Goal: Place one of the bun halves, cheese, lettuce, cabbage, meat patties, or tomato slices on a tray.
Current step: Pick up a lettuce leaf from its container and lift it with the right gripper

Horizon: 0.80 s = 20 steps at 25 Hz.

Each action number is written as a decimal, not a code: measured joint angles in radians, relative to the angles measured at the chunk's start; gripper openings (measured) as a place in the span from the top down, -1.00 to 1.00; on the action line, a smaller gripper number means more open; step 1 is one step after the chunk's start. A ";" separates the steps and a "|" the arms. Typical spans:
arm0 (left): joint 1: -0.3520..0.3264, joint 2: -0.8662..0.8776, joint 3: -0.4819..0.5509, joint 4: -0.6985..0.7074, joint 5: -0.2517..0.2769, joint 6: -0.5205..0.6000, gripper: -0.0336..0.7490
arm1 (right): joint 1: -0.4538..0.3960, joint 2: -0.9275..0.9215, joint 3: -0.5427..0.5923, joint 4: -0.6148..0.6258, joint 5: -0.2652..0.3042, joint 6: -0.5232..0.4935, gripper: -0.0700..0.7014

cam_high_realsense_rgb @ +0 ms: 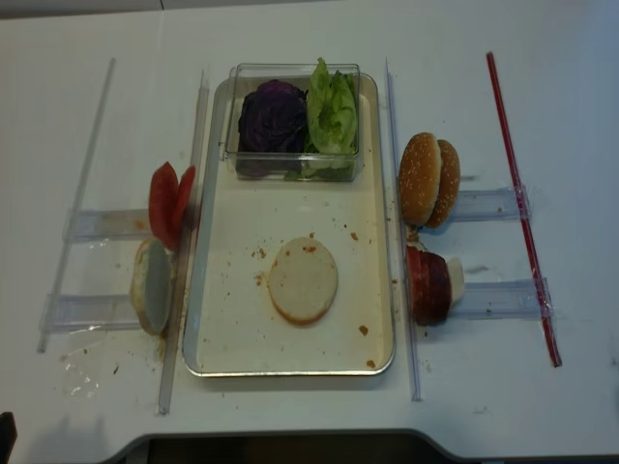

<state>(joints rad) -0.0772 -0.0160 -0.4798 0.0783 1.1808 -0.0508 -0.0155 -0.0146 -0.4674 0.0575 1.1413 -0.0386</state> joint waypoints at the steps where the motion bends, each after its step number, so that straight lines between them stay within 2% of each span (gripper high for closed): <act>1: 0.000 0.000 0.000 0.000 0.000 0.000 0.18 | 0.000 0.000 0.000 0.000 0.000 0.000 -0.16; 13: 0.000 0.000 0.000 0.000 0.000 0.000 0.18 | 0.000 0.000 0.000 0.004 0.004 0.000 -0.16; 20: 0.000 0.000 0.000 0.000 0.000 0.000 0.18 | 0.000 0.117 -0.080 0.009 0.055 0.000 -0.16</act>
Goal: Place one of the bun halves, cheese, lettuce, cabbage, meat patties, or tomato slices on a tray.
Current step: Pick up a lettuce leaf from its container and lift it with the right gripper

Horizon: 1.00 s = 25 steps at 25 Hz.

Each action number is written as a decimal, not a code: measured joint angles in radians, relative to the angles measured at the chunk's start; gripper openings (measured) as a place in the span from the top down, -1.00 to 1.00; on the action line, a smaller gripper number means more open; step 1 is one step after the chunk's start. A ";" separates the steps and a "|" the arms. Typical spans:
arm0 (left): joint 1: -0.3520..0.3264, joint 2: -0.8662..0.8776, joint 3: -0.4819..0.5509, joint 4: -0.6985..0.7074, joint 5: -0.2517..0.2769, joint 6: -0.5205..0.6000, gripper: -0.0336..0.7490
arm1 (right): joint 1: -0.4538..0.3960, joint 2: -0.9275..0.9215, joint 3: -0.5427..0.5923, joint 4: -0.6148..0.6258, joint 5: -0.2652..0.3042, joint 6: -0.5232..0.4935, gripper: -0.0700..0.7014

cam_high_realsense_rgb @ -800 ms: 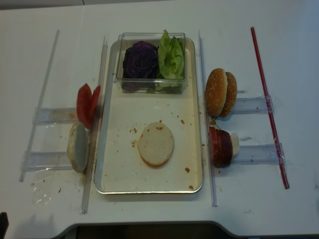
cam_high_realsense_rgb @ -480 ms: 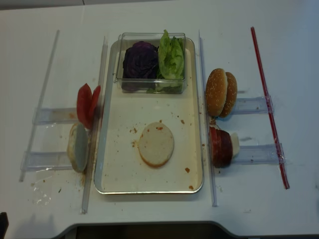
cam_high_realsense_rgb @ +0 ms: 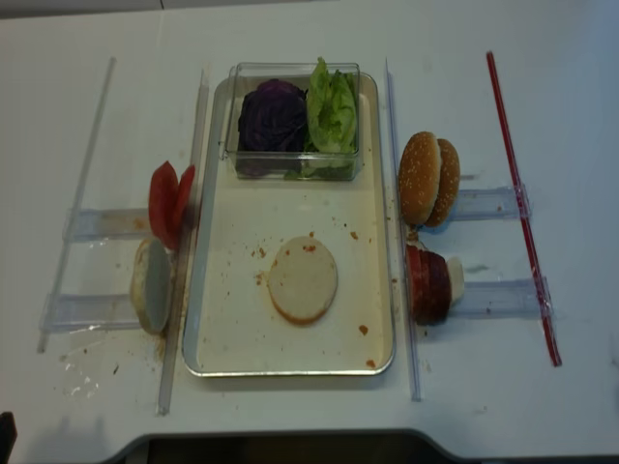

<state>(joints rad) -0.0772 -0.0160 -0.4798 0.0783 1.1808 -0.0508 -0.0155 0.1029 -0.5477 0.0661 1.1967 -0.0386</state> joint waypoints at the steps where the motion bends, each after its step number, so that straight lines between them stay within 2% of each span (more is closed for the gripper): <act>1: 0.000 0.000 0.000 0.000 0.000 0.000 0.18 | 0.000 0.035 -0.019 0.000 0.007 0.000 -0.16; 6: 0.000 0.000 0.000 0.000 0.000 0.000 0.18 | 0.000 0.216 -0.153 0.045 0.024 0.028 -0.16; 10: 0.000 0.000 0.000 0.000 0.000 0.000 0.18 | 0.000 0.389 -0.280 0.061 0.067 0.072 -0.16; 17: 0.000 0.000 0.000 0.000 0.000 0.000 0.18 | 0.000 0.675 -0.469 0.064 0.071 0.130 -0.16; 25: 0.000 0.000 0.000 0.000 0.000 0.000 0.18 | 0.000 0.949 -0.615 0.108 0.065 0.153 -0.51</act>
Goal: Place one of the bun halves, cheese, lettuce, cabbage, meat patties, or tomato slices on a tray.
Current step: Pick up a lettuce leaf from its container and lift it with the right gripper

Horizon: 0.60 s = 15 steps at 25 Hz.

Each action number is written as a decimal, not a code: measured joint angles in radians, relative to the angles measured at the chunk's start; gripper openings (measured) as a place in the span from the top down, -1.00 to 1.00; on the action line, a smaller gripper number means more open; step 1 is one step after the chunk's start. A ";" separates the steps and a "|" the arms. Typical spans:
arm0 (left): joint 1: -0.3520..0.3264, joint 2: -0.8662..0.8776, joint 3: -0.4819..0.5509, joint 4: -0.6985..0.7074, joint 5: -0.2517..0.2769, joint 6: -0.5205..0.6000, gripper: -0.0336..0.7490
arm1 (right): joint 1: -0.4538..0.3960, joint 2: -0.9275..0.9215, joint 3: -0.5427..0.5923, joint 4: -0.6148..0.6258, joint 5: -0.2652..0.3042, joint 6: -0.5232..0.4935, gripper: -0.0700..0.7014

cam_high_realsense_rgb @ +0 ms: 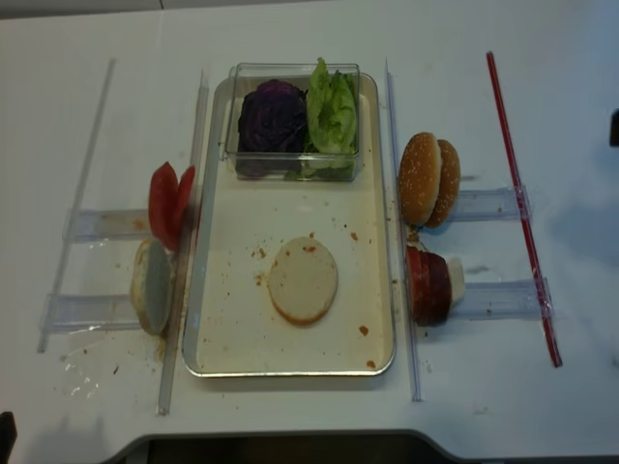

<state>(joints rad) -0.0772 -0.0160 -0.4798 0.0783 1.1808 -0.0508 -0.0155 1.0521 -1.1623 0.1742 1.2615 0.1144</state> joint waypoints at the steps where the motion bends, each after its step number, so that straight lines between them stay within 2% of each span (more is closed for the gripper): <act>1: 0.000 0.000 0.000 0.000 0.000 0.000 0.18 | 0.000 0.024 -0.014 0.000 0.000 0.000 -0.52; 9: 0.000 0.000 0.000 0.000 0.000 0.000 0.18 | 0.006 0.158 -0.139 0.004 0.000 0.000 -0.55; 15: 0.000 0.000 0.000 0.000 0.000 0.000 0.18 | 0.128 0.261 -0.217 -0.009 0.000 0.043 -0.56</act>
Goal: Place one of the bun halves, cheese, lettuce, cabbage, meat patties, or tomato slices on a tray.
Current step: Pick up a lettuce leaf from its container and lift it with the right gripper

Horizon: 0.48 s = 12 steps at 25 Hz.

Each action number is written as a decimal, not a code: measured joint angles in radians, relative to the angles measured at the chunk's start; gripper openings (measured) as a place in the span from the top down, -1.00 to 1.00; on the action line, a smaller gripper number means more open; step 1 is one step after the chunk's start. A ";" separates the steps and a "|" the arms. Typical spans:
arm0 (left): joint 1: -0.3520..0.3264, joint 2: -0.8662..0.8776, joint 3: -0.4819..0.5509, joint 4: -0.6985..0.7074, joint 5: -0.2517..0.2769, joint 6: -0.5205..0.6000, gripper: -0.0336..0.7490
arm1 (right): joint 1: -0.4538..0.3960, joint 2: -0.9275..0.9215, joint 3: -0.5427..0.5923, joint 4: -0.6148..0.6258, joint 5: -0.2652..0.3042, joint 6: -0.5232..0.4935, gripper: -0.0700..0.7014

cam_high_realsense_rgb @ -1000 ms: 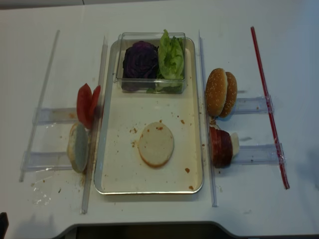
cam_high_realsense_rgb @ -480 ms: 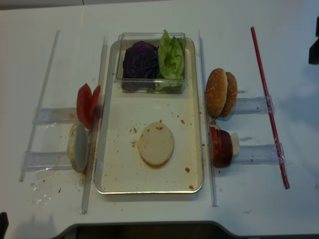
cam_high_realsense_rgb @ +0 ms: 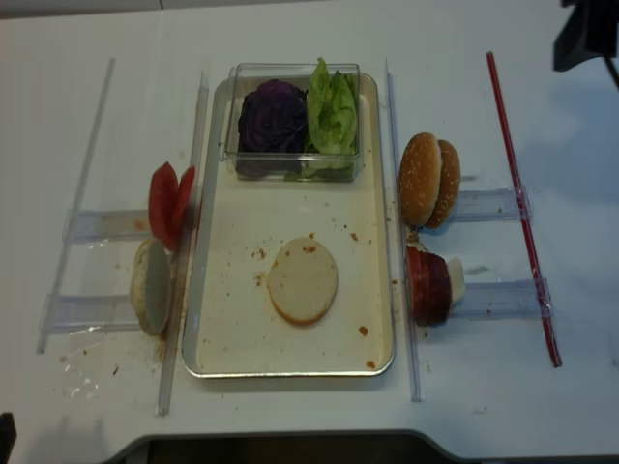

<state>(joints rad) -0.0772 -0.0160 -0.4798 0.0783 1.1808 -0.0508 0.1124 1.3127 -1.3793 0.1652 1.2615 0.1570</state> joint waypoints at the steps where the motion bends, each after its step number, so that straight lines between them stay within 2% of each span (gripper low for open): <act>1: 0.000 0.000 0.000 0.000 0.000 0.000 0.18 | 0.029 0.019 -0.014 -0.012 0.000 0.013 -0.56; 6: 0.000 0.000 0.000 0.000 0.000 0.000 0.18 | 0.157 0.144 -0.091 -0.064 -0.002 0.074 -0.56; 12: 0.000 0.000 0.000 0.000 0.000 0.000 0.18 | 0.273 0.304 -0.220 -0.075 -0.008 0.112 -0.56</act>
<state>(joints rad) -0.0772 -0.0160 -0.4798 0.0783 1.1808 -0.0508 0.3849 1.6166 -1.5991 0.0898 1.2540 0.2688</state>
